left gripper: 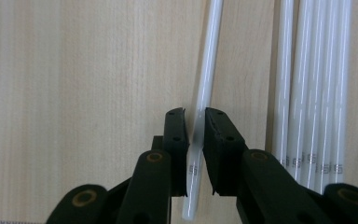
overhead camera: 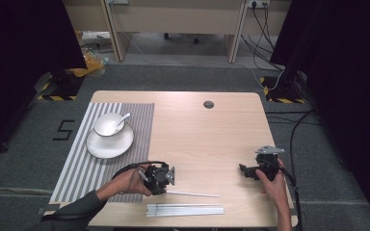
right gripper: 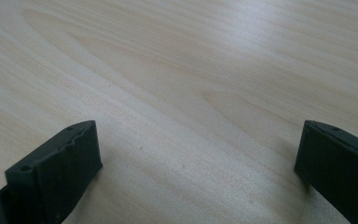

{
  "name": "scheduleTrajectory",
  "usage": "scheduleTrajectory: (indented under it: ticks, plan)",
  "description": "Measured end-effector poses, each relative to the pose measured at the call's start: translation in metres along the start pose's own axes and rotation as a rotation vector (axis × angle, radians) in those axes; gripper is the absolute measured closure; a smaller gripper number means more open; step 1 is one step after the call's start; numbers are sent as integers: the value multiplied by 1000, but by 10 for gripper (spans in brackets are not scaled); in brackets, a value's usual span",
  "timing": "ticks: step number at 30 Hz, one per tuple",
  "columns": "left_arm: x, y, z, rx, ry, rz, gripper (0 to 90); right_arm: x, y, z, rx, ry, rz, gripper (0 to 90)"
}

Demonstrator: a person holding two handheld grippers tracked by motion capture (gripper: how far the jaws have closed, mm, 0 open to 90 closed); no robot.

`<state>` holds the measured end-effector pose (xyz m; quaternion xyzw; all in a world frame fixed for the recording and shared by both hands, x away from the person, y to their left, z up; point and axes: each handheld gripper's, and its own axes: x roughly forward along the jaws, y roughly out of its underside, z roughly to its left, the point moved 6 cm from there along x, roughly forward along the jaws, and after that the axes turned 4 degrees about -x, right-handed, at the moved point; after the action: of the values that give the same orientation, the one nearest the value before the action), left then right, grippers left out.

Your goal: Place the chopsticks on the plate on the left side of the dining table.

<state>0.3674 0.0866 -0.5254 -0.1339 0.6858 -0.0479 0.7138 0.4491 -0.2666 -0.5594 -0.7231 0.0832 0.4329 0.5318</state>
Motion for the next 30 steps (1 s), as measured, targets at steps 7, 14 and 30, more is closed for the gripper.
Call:
scheduleTrajectory:
  ticks: [7,14,30]
  plan:
    - [3,-25,-6,4,-1,12,773,0,0,0,-1,0,0,2]
    - [11,-46,-11,58,2,38,766,0,0,0,-2,-2,0,2]
    - [24,-62,-9,65,48,146,800,0,0,0,-1,-3,0,2]
